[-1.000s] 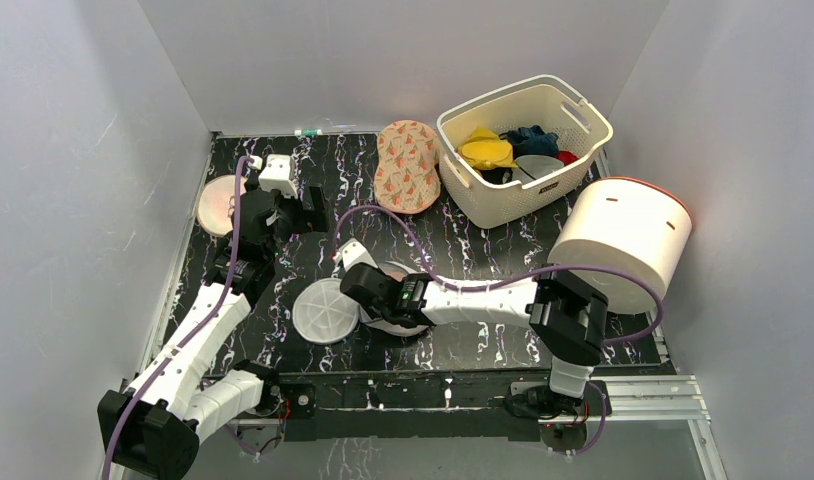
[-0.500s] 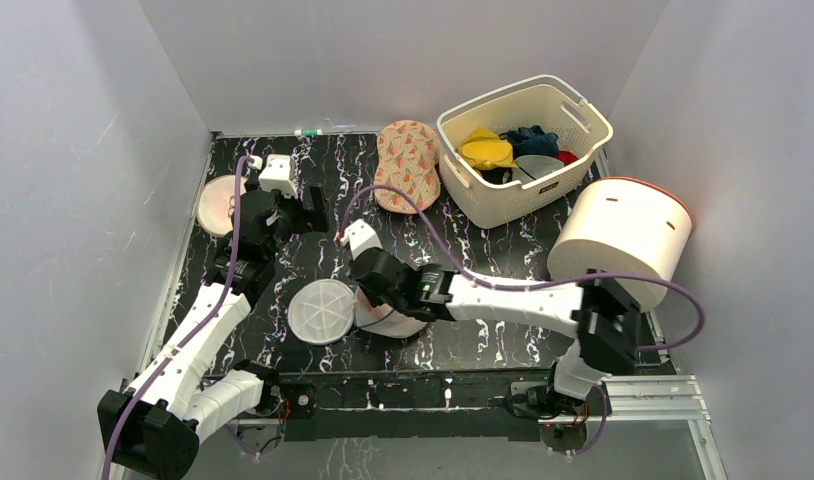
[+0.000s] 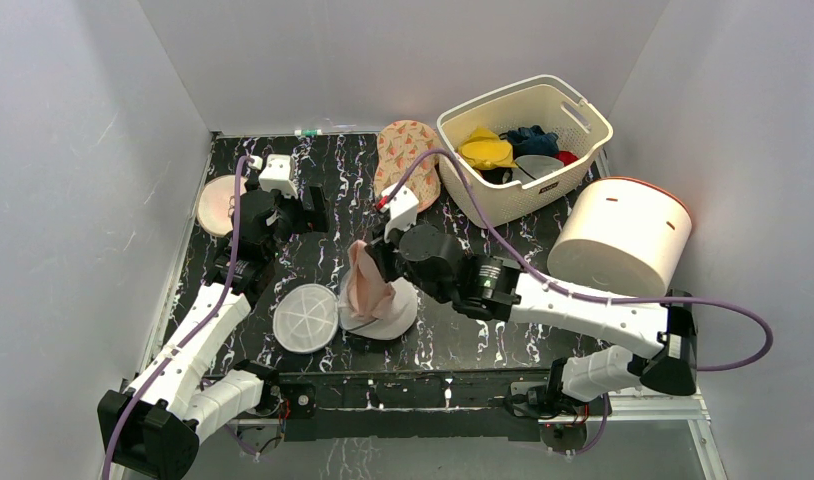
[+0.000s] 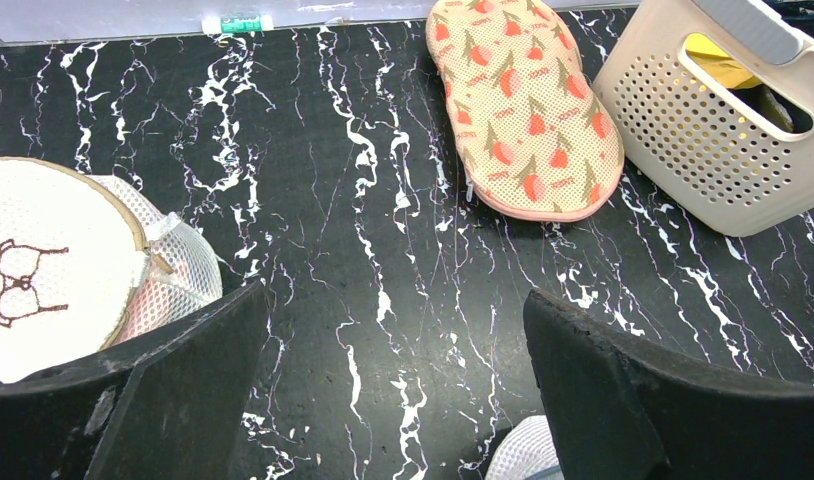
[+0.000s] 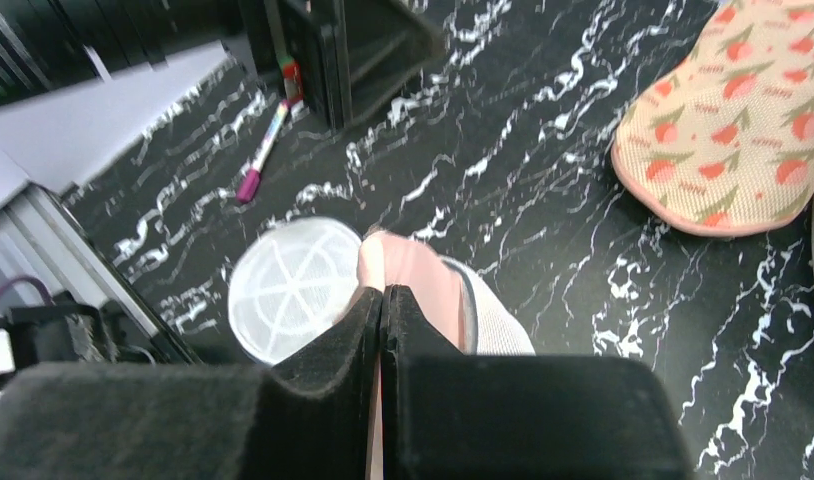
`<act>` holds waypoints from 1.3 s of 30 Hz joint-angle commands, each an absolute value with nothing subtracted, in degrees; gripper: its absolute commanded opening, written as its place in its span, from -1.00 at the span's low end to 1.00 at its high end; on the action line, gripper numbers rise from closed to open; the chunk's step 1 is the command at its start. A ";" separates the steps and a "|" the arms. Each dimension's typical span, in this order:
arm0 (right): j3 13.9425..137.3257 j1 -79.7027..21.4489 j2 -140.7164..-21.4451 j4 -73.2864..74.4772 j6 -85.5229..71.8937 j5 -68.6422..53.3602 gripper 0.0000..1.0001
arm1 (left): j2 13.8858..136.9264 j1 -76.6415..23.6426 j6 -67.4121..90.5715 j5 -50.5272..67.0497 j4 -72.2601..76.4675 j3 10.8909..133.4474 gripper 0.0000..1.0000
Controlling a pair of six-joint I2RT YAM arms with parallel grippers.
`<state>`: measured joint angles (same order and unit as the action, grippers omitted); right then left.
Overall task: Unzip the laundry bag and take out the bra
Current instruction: Pick up the bra from the laundry bag, then place the bra in the bin.
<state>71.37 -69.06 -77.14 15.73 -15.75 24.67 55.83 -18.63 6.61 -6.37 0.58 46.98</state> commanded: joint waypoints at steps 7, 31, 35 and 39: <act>80.69 -67.41 -73.32 9.24 -12.74 25.51 -1.00 | 55.55 -19.11 6.69 -5.80 1.41 47.08 0.97; 109.94 -36.73 -86.51 12.10 8.09 37.88 -1.00 | 55.75 -19.25 6.42 -6.37 1.40 47.01 0.97; 115.79 -27.17 -91.58 13.78 5.50 33.14 -1.00 | 56.03 -19.25 6.33 -6.42 1.41 46.95 0.97; 121.82 -19.80 -97.92 15.49 2.13 27.92 -1.00 | 56.13 -19.29 6.39 -6.33 1.41 47.07 0.97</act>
<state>114.69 -26.30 -94.30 15.55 6.15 34.00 56.25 -18.98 6.59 -6.39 0.60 46.98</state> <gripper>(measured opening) 0.008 0.983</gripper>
